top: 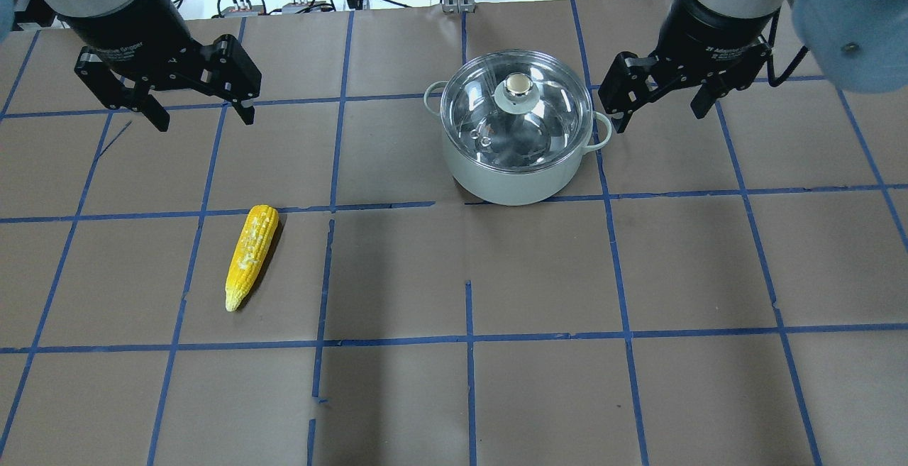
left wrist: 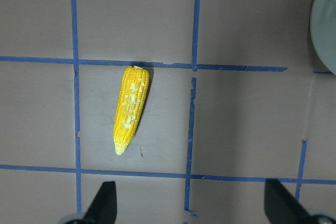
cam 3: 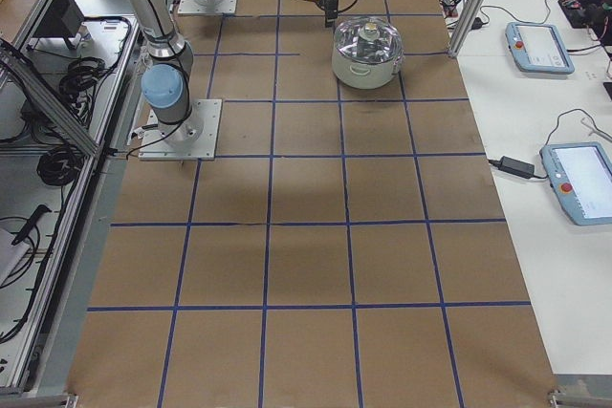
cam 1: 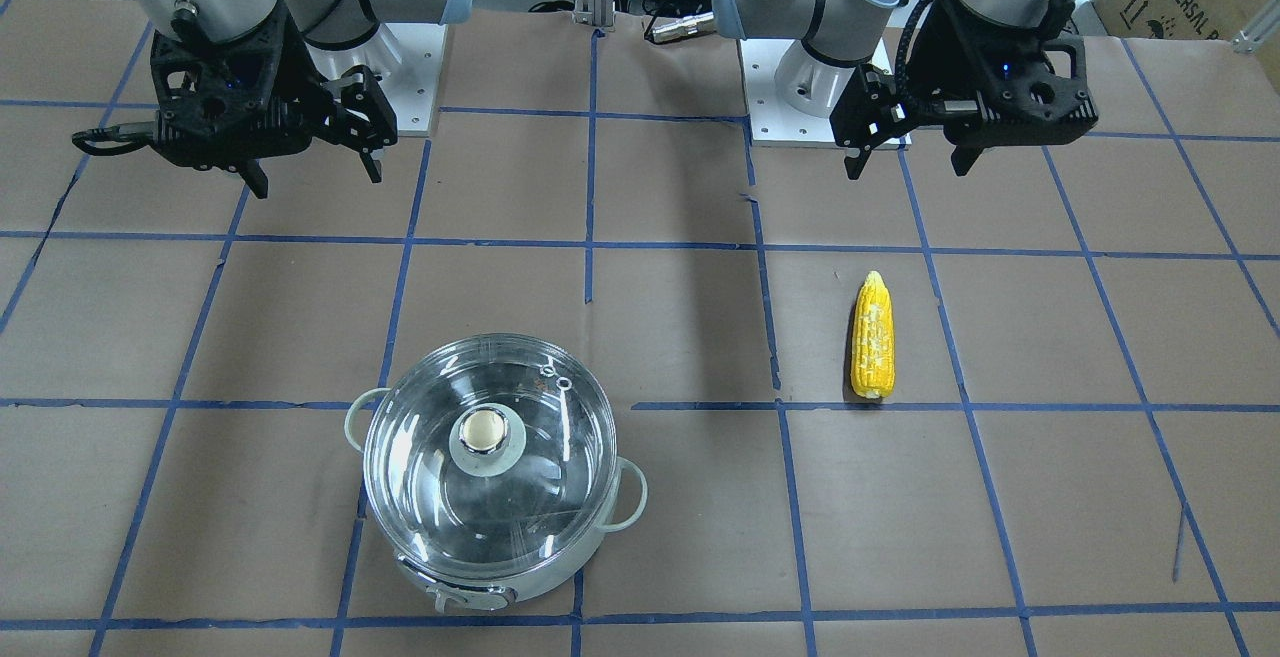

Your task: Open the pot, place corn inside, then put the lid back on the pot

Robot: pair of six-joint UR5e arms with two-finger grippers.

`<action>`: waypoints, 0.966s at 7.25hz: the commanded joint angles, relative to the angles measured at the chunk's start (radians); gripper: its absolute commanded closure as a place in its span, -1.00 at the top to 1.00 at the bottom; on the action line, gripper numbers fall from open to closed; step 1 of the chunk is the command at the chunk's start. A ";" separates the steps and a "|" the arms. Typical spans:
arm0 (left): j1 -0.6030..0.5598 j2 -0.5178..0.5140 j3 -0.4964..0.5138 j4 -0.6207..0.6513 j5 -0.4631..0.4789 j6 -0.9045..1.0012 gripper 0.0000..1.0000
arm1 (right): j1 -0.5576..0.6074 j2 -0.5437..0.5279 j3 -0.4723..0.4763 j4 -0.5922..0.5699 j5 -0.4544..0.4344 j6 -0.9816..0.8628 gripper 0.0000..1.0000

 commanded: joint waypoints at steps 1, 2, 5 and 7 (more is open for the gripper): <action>0.001 0.000 0.001 -0.005 0.000 -0.002 1.00 | 0.000 0.010 0.005 -0.003 0.001 -0.001 1.00; 0.001 -0.005 -0.001 -0.003 0.000 0.000 1.00 | 0.000 0.010 0.010 -0.003 0.003 -0.001 0.99; 0.002 0.000 -0.022 0.005 -0.003 0.001 1.00 | 0.009 0.040 -0.009 -0.019 0.009 0.083 1.00; 0.001 0.000 -0.024 0.005 -0.003 0.001 1.00 | 0.057 0.108 -0.023 -0.113 0.009 0.125 1.00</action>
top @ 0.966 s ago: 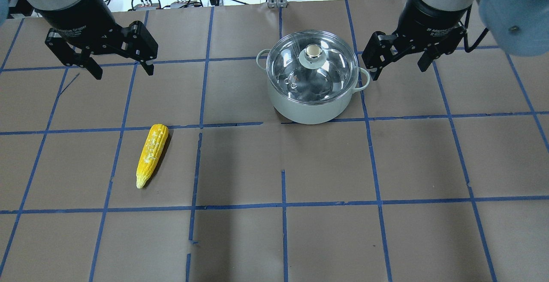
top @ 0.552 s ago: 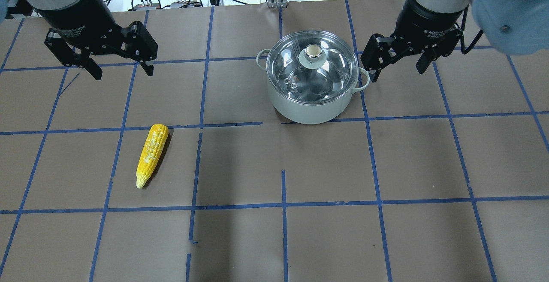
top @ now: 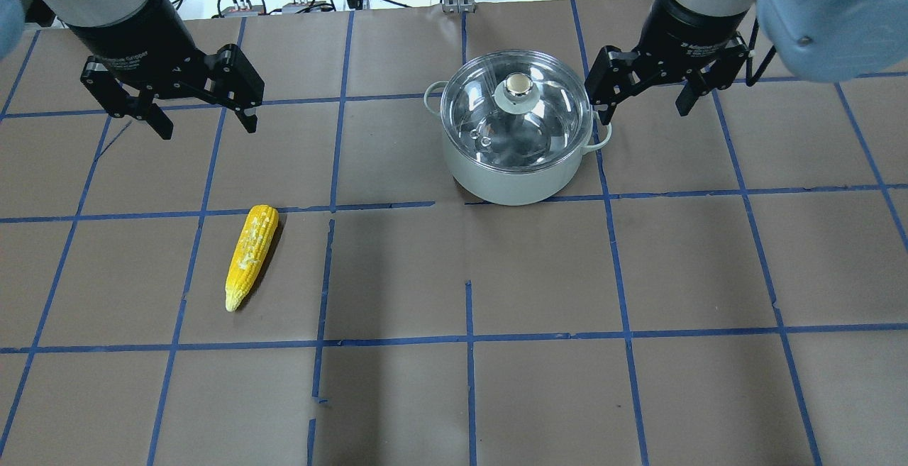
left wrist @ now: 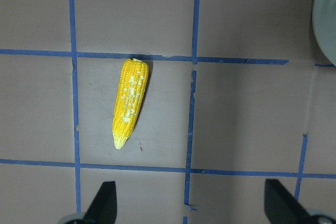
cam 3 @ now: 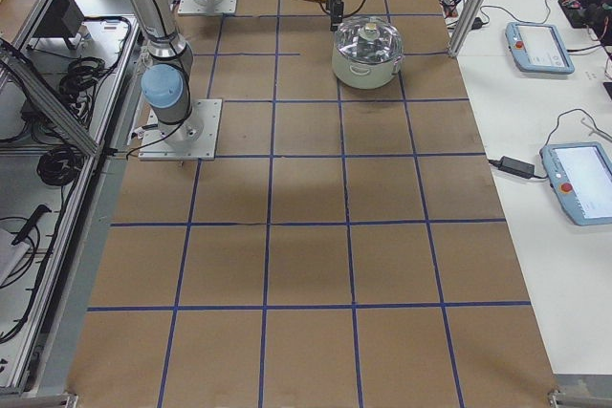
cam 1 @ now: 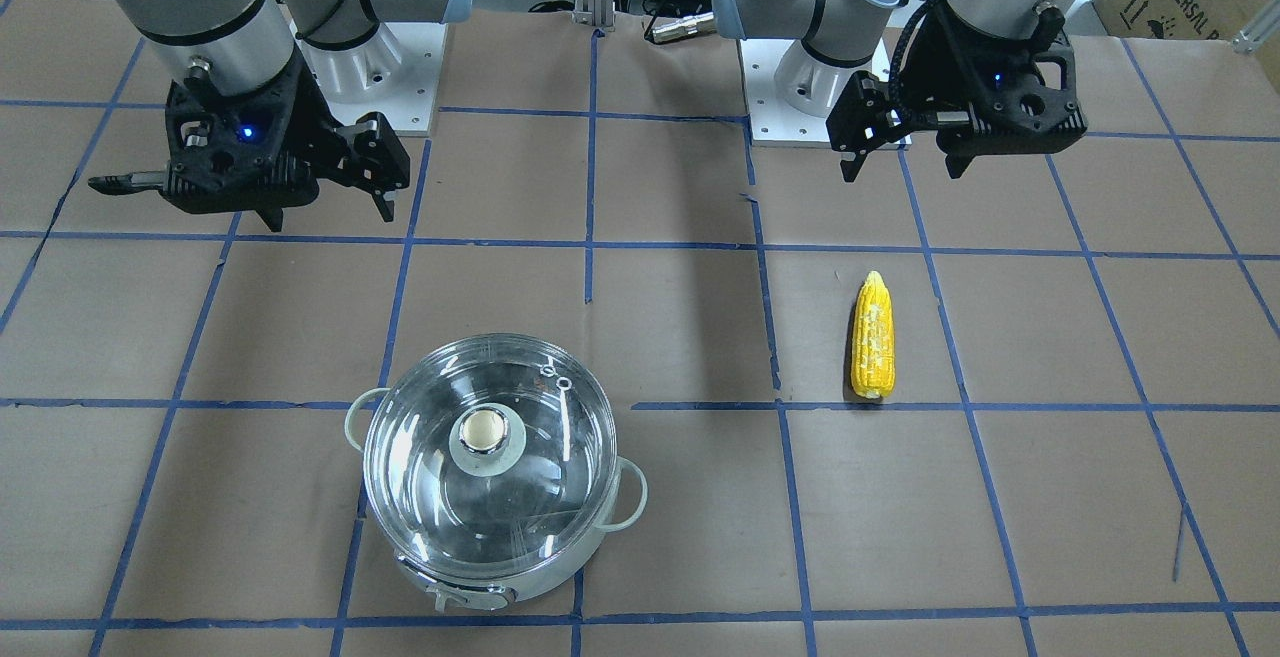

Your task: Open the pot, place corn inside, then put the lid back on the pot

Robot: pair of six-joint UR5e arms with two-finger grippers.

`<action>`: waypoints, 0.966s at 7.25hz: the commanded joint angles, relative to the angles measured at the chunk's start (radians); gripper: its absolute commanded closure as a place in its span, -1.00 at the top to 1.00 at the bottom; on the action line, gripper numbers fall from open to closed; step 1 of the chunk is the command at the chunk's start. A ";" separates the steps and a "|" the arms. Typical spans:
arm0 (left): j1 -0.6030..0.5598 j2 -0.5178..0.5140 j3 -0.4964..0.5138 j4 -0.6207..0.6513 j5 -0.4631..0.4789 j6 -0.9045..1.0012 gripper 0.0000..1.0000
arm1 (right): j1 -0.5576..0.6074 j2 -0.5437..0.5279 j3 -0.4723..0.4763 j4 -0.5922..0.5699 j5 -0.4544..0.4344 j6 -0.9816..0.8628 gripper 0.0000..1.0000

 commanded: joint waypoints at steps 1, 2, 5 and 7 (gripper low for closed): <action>0.001 -0.001 0.000 -0.001 0.001 0.000 1.00 | 0.073 0.101 -0.041 -0.095 -0.016 0.036 1.00; 0.002 0.000 -0.001 -0.006 0.003 0.000 1.00 | 0.107 0.139 -0.082 -0.099 -0.044 0.047 1.00; 0.002 -0.001 -0.003 -0.004 0.007 0.000 1.00 | 0.136 0.216 -0.103 -0.126 -0.032 0.074 1.00; 0.002 -0.003 -0.004 -0.004 0.007 0.000 1.00 | 0.147 0.248 -0.103 -0.152 -0.029 0.112 1.00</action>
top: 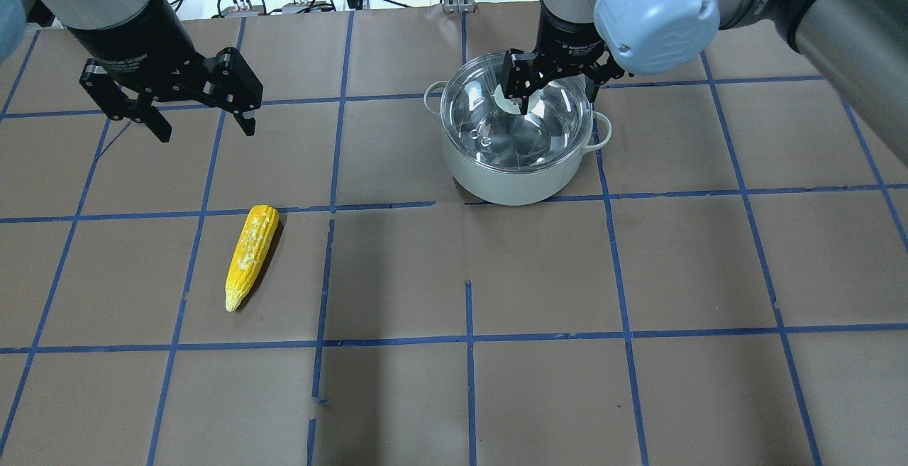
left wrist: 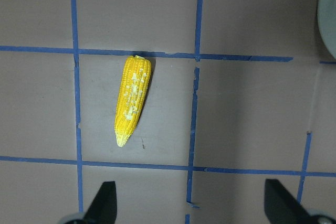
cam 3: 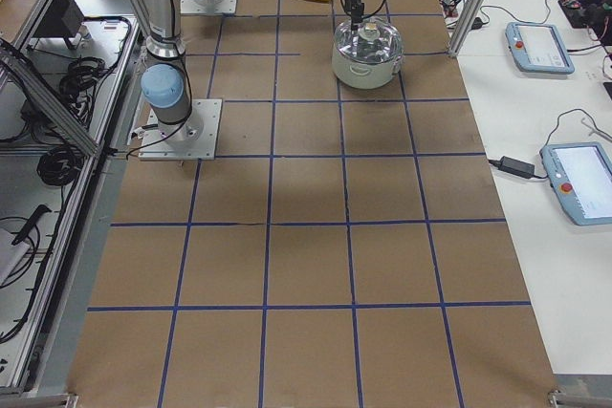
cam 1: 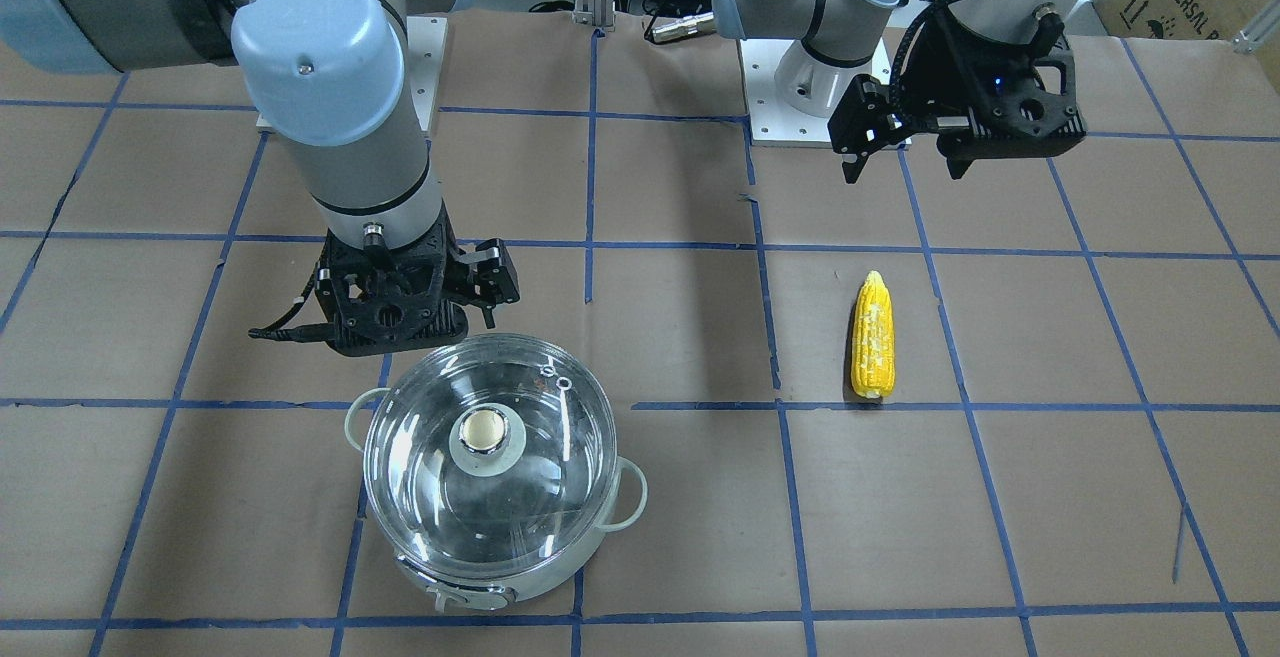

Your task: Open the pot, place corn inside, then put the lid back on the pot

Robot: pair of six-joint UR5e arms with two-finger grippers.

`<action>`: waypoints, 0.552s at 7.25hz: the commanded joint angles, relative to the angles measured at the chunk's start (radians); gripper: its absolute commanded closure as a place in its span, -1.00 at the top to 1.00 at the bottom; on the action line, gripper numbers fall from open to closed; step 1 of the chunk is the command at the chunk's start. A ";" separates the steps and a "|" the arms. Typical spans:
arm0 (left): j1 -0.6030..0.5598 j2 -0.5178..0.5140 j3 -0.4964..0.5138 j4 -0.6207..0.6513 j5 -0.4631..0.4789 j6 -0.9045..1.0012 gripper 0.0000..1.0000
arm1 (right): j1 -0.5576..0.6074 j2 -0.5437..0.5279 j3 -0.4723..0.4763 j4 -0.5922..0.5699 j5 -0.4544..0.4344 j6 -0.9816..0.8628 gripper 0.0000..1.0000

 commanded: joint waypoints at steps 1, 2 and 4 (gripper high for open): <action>0.000 -0.001 -0.001 0.000 0.000 0.000 1.00 | 0.019 0.062 -0.001 -0.088 -0.010 0.032 1.00; 0.002 -0.002 -0.001 0.000 0.002 0.000 1.00 | 0.036 0.086 -0.013 -0.096 -0.013 0.034 1.00; 0.002 -0.002 -0.001 0.000 0.002 0.000 1.00 | 0.039 0.110 -0.074 -0.084 -0.013 0.032 1.00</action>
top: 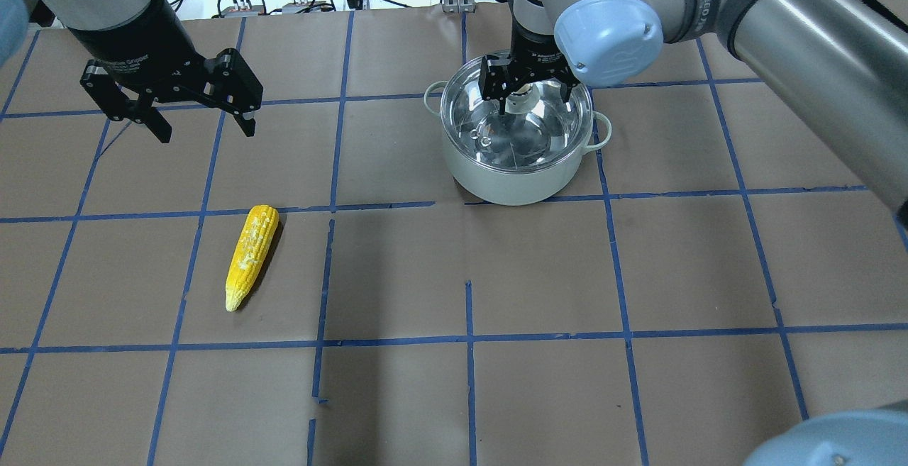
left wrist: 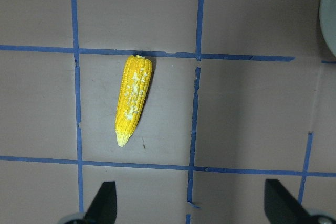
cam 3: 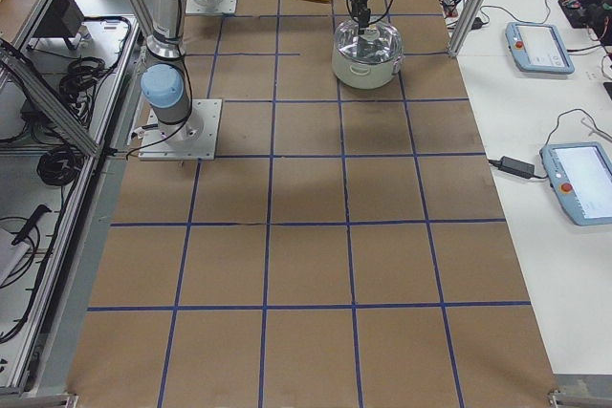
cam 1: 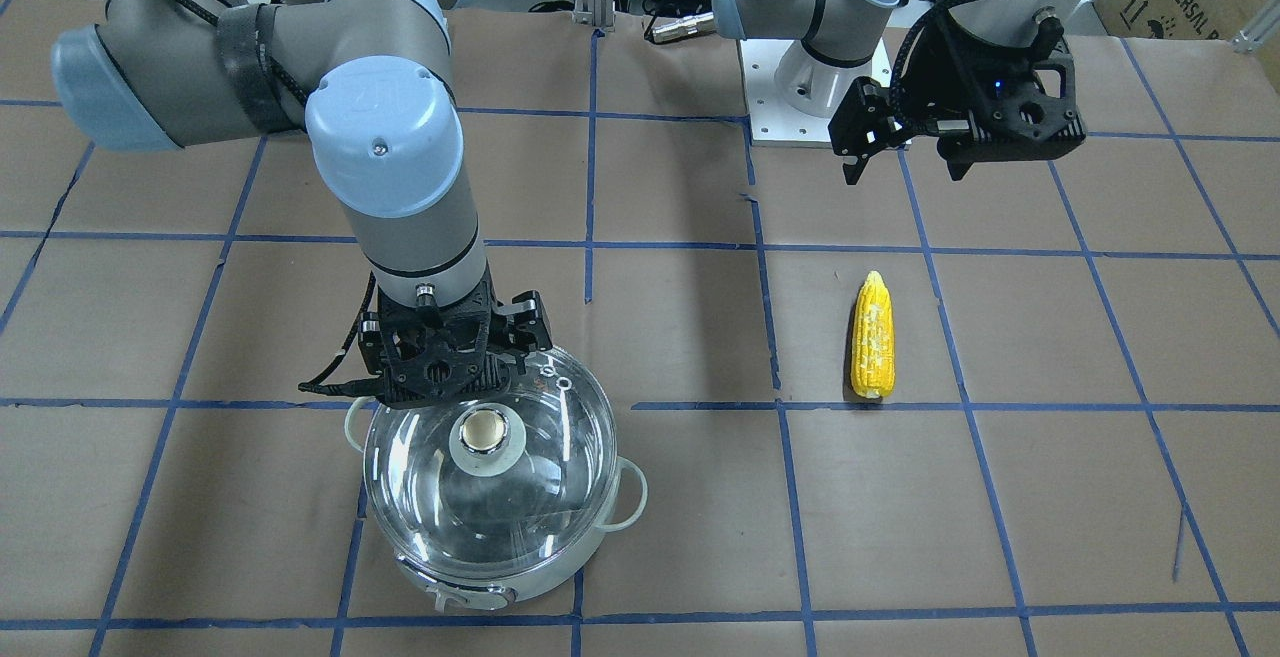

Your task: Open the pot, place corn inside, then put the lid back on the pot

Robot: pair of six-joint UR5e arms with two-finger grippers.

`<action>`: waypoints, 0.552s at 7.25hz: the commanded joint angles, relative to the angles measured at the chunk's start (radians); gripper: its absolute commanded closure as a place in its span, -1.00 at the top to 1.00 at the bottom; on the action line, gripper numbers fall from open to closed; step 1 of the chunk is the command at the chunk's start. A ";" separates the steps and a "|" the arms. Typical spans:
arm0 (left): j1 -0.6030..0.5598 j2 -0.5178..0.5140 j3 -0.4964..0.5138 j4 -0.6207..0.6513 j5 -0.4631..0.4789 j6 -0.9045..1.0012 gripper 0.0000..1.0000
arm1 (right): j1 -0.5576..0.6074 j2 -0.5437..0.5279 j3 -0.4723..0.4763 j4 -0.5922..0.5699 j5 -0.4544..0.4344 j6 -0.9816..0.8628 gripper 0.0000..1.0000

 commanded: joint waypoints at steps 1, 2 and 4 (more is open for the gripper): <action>0.000 -0.002 0.000 0.000 0.000 0.000 1.00 | 0.003 0.047 -0.060 0.008 -0.001 -0.001 0.99; 0.000 -0.002 0.000 0.000 0.000 0.000 1.00 | 0.003 0.055 -0.072 0.008 -0.001 -0.003 0.98; 0.005 -0.006 0.000 0.003 0.002 0.015 1.00 | 0.003 0.077 -0.077 0.005 -0.001 -0.003 0.92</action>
